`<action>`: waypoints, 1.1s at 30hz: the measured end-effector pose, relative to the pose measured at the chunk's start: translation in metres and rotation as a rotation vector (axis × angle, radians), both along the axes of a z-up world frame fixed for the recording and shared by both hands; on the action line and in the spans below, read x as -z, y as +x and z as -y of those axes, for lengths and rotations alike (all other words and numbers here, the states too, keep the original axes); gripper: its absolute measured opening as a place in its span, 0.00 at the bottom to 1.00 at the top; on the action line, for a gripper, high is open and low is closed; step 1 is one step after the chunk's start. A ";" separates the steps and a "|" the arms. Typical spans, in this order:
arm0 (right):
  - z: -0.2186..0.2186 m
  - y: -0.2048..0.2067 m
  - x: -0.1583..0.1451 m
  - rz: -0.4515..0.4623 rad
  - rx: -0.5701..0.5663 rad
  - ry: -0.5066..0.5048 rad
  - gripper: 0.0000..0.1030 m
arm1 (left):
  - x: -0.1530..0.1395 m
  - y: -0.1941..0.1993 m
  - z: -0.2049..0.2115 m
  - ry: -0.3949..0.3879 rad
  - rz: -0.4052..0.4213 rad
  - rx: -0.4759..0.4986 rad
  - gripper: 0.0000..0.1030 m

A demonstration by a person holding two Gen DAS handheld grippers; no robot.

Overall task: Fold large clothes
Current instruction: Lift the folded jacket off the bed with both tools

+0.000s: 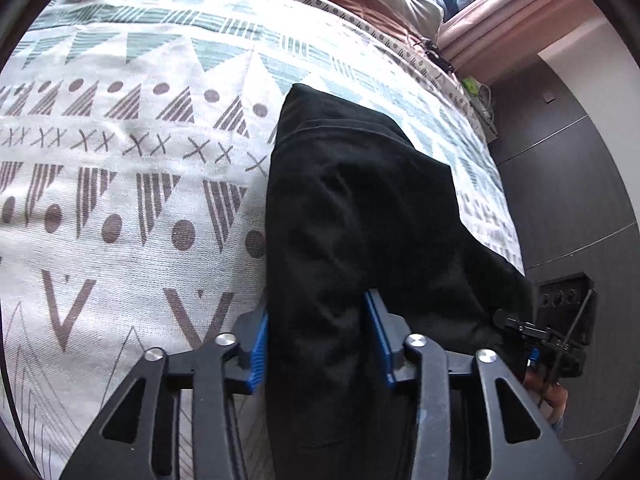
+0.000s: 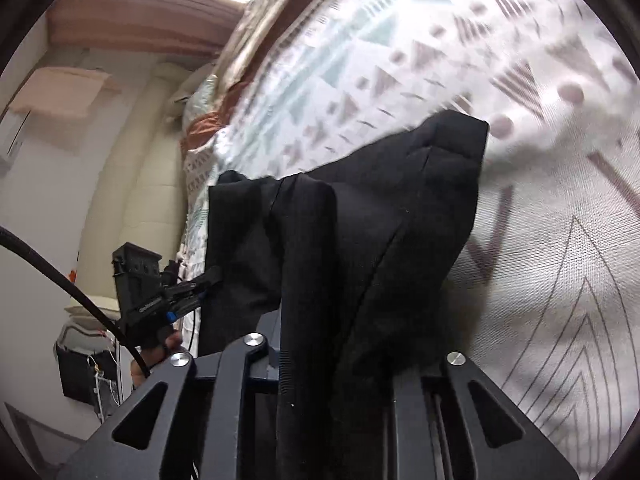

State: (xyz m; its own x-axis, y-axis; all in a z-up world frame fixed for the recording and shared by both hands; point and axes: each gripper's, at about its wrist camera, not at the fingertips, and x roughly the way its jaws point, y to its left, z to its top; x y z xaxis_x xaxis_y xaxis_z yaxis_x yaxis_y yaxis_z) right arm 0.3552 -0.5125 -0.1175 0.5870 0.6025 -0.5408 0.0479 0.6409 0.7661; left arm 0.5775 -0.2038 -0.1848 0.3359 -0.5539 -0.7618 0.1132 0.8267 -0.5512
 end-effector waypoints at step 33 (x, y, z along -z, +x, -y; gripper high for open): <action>-0.311 -0.098 -0.234 0.508 -0.255 -0.236 0.12 | -0.213 -0.135 -0.289 -0.197 0.461 -0.217 0.25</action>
State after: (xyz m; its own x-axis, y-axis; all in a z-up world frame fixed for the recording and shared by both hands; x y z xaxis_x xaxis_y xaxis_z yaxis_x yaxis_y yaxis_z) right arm 0.2570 -0.2018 0.1168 0.6599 0.6556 -0.3671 -0.4629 0.7396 0.4887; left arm 0.4423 0.0857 0.0283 0.7331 -0.5519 -0.3975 0.2177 0.7441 -0.6316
